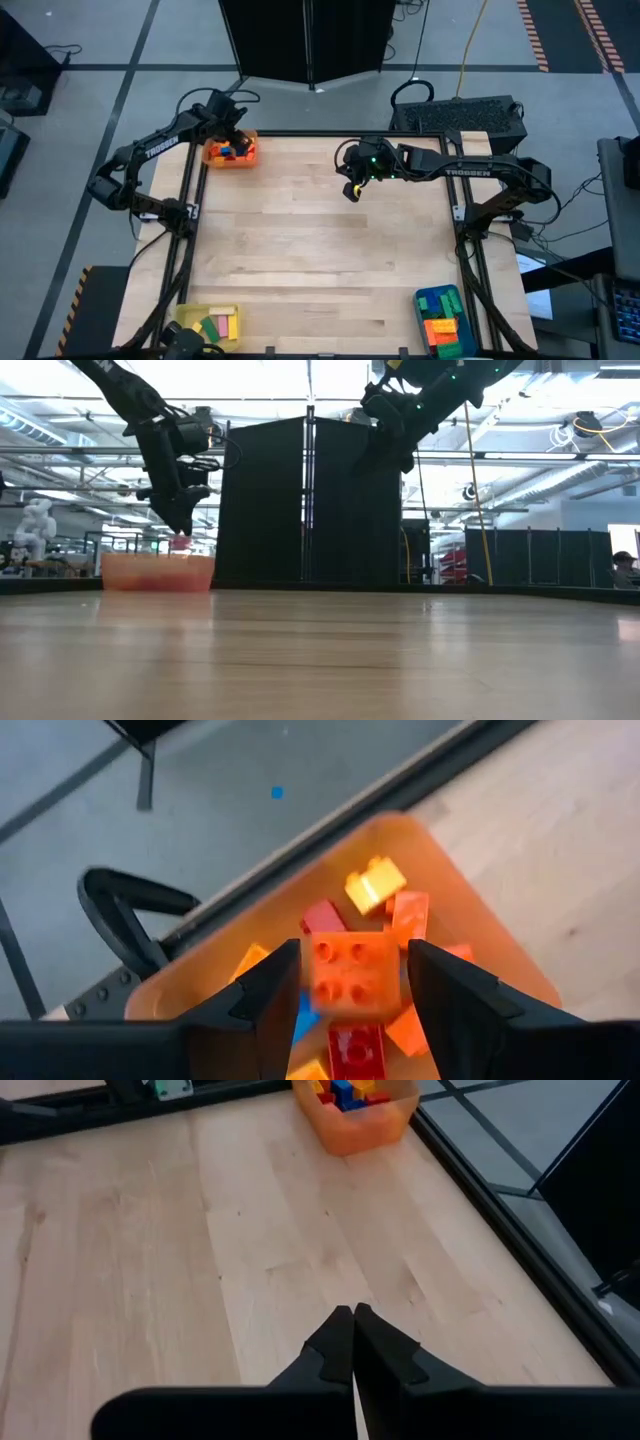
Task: Sort blocks by size
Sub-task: Put the orange 4 stud game piece into the orange bin, then return to Home Position
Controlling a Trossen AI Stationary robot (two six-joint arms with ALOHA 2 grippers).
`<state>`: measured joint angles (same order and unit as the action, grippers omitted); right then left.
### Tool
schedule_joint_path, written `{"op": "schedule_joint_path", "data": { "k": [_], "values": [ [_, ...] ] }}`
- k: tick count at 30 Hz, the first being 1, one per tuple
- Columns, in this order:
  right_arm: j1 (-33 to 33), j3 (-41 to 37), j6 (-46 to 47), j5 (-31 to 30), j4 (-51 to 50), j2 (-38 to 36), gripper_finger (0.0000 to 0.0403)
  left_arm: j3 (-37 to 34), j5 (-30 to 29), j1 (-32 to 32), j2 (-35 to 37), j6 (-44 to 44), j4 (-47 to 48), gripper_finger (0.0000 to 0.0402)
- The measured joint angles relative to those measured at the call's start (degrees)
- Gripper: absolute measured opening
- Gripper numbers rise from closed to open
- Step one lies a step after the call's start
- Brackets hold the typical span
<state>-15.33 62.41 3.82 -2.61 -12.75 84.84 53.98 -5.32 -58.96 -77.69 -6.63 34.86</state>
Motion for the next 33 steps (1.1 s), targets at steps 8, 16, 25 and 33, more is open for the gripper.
{"op": "schedule_joint_path", "data": {
  "k": [8, 16, 25, 33],
  "values": [
    [0.0, 0.0, 0.0, 0.0, -0.8, 0.0, 0.0, 0.0, 0.1, 0.0, -0.2, 0.3, 2.8, 0.0192],
    [0.0, 0.0, 0.0, 0.0, -1.2, 0.0, 0.0, 0.0, 6.0, 2.7, 4.1, -1.5, 3.3, 0.0193],
    [0.1, 0.0, -0.5, -0.3, -3.5, -2.4, 0.0, 0.0, 6.0, 14.4, 16.2, 0.0, 5.7, 0.0135],
    [1.4, -6.3, -2.1, 0.0, -0.8, -14.2, 0.0, -1.3, 9.1, 25.8, 26.1, 1.9, 5.3, 0.0082]
  ]
}}
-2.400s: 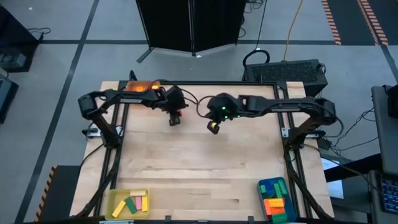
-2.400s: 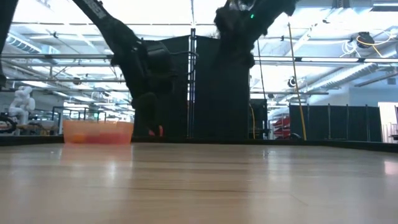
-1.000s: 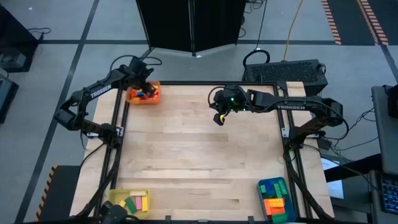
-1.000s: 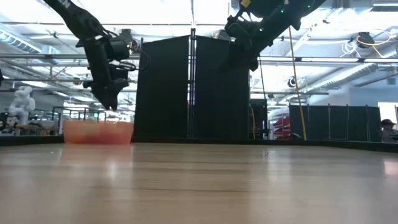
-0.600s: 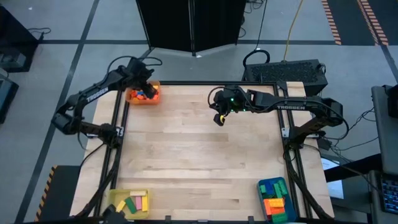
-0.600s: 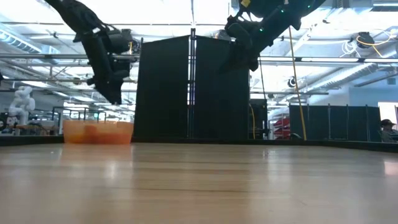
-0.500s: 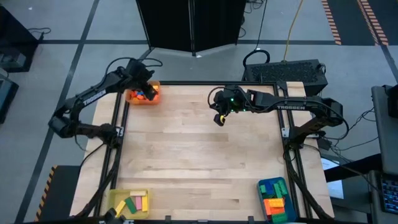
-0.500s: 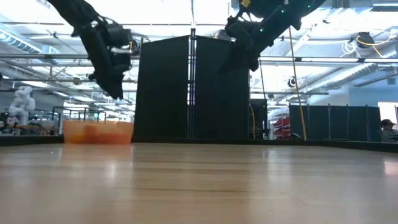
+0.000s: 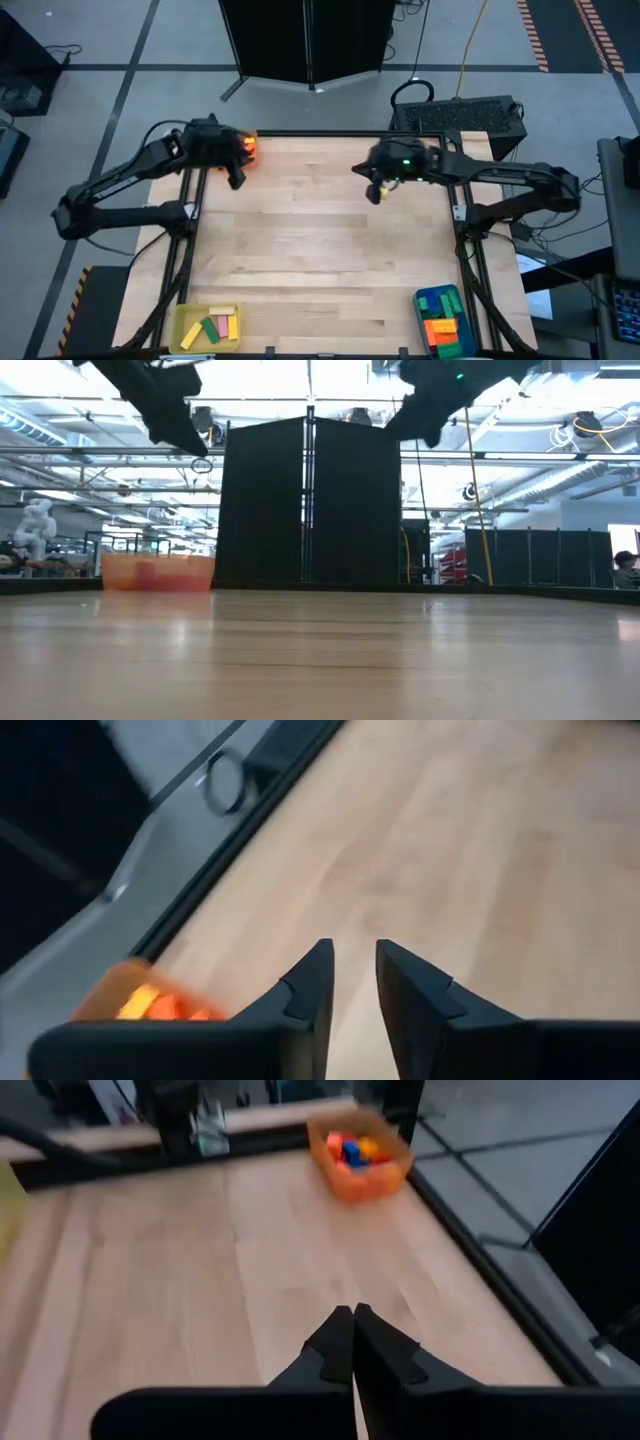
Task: Sort blocks by size
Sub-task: Return to Home Position
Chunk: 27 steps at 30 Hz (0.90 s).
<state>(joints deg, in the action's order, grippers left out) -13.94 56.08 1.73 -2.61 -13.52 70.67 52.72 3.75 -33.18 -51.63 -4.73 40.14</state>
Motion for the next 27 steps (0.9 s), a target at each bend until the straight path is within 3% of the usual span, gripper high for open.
{"op": "schedule_joint_path", "data": {
  "k": [5, 10, 12, 19, 27],
  "values": [
    [1.2, -7.0, 1.5, 0.6, 3.2, -9.4, 0.0, -5.5, 2.7, 5.5, 5.4, 1.4, -6.9, 0.0063],
    [1.8, -14.7, 0.3, 5.9, 7.4, -18.0, 0.0, -15.4, 14.4, 11.0, 10.1, 1.0, -22.3, 0.0056],
    [2.4, -18.0, 2.2, 6.3, 8.9, -20.8, 0.0, -18.9, 16.5, 12.9, 11.3, 1.5, -28.7, 0.0056],
    [3.8, -26.6, 7.5, 6.6, 16.5, -27.6, 0.0, -25.0, 15.0, 17.0, 12.4, 1.4, -36.5, 0.0056],
    [5.7, -32.5, 9.6, 7.0, 27.7, -28.9, 0.0, -31.0, 14.1, 19.8, 12.3, 4.3, -46.8, 0.0056]
  ]
}}
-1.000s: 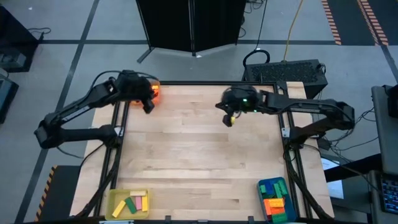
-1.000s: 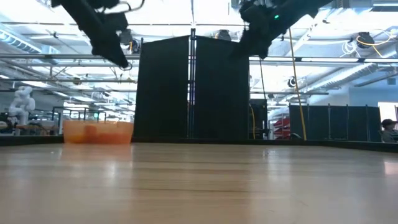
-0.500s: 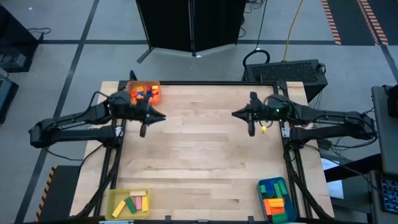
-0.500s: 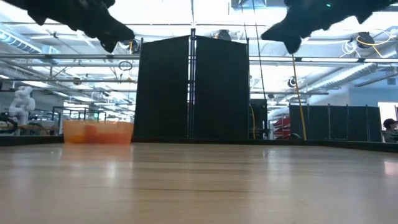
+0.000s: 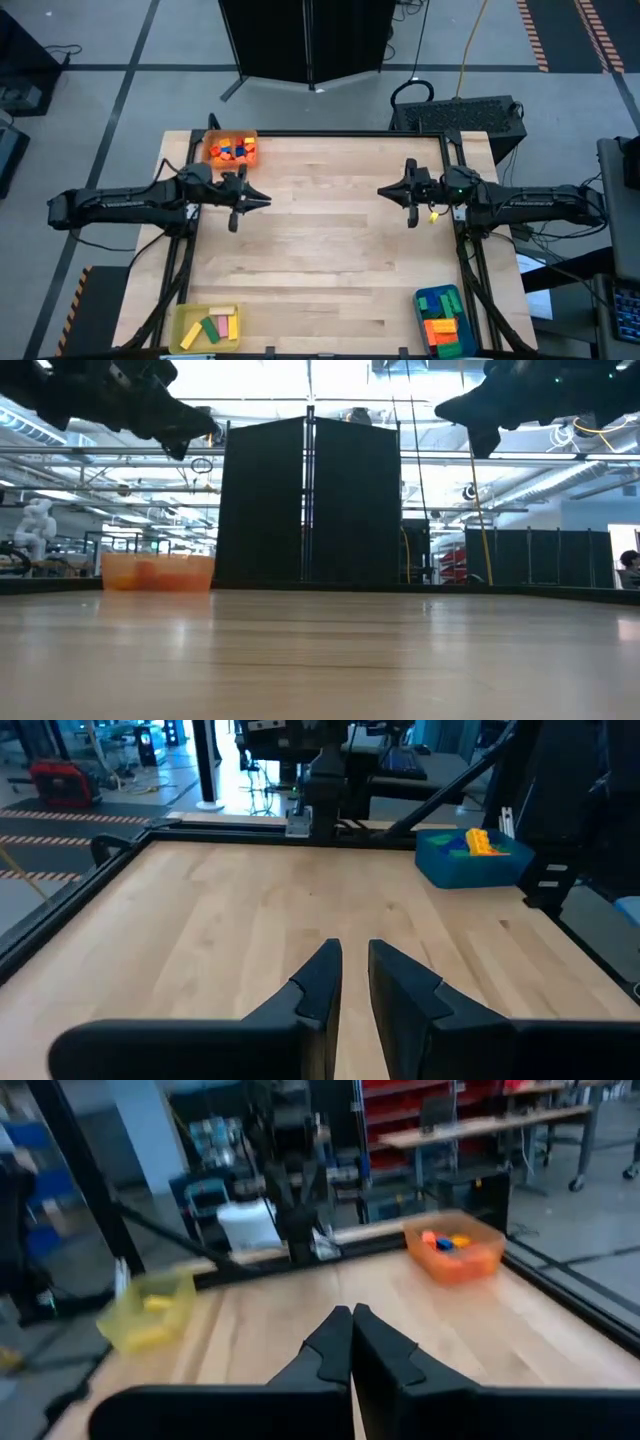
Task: Sort blocks by size
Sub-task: Return to Home Position
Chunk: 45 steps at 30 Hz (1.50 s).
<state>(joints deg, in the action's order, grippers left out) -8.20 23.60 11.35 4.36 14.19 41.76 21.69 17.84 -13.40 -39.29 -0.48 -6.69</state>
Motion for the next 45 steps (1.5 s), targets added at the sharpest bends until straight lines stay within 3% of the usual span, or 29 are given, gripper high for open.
{"op": "schedule_joint_path", "data": {
  "k": [8, 17, 30, 37, 45],
  "values": [
    [4.0, -7.2, 4.5, -5.1, 9.9, 0.0, 0.0, -3.2, -4.2, 3.0, 0.0, 1.7, -4.9, 0.0056],
    [12.1, -9.4, 3.6, -13.2, 10.9, -0.3, 0.0, -3.2, -10.6, 8.6, 4.9, 2.9, -4.5, 0.0056],
    [13.7, -9.4, -0.7, -13.6, 2.8, -11.3, 0.0, -3.2, -14.3, 9.3, 22.6, 2.6, 11.3, 0.0056],
    [13.7, -9.4, -4.2, -13.1, -2.1, -15.6, 0.0, -3.2, -14.7, 9.3, 24.9, 0.1, 17.1, 0.0056],
    [13.4, -9.4, -4.0, -13.0, -5.7, -17.1, 0.0, -7.0, -15.4, 9.3, 25.2, 0.1, 16.3, 0.0056]
  ]
}}
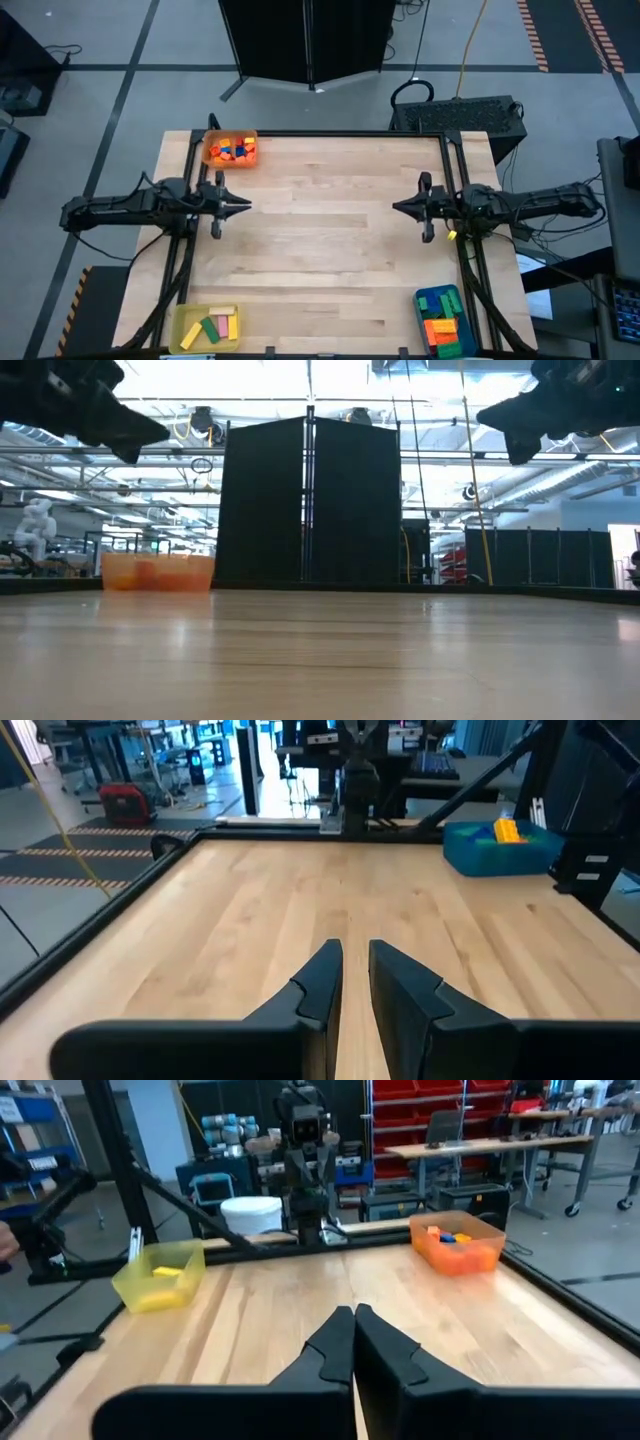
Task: Sort blocks by size
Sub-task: Return to Home Position
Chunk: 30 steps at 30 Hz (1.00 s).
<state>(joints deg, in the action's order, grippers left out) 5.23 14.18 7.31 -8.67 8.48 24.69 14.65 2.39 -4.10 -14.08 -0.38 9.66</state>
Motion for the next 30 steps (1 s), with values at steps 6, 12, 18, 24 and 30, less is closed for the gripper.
{"op": "schedule_joint_path", "data": {
  "k": [6, 12, 18, 24, 30],
  "values": [
    [0.0, 0.0, 1.7, 0.0, -4.3, -6.2, 0.0, -0.1, -0.1, 0.0, 1.2, 0.0, -0.6, 0.0056],
    [0.1, -1.2, 1.1, -0.3, -6.8, -12.1, 0.0, -0.1, 0.1, 0.0, 3.6, 0.0, 2.2, 0.0056],
    [0.1, -7.0, 3.5, -0.3, -5.1, -16.8, 0.0, -0.1, 0.3, 0.0, 4.2, 1.1, 3.8, 0.0056],
    [0.1, -11.1, 4.9, 0.0, -0.6, -19.7, 0.0, -0.3, 0.3, 0.0, 4.2, 1.3, 3.1, 0.0056],
    [0.1, -11.3, 6.5, 0.0, -2.0, -19.9, 0.0, -6.9, 0.3, 0.0, 4.2, 2.0, -7.5, 0.0056]
  ]
}}
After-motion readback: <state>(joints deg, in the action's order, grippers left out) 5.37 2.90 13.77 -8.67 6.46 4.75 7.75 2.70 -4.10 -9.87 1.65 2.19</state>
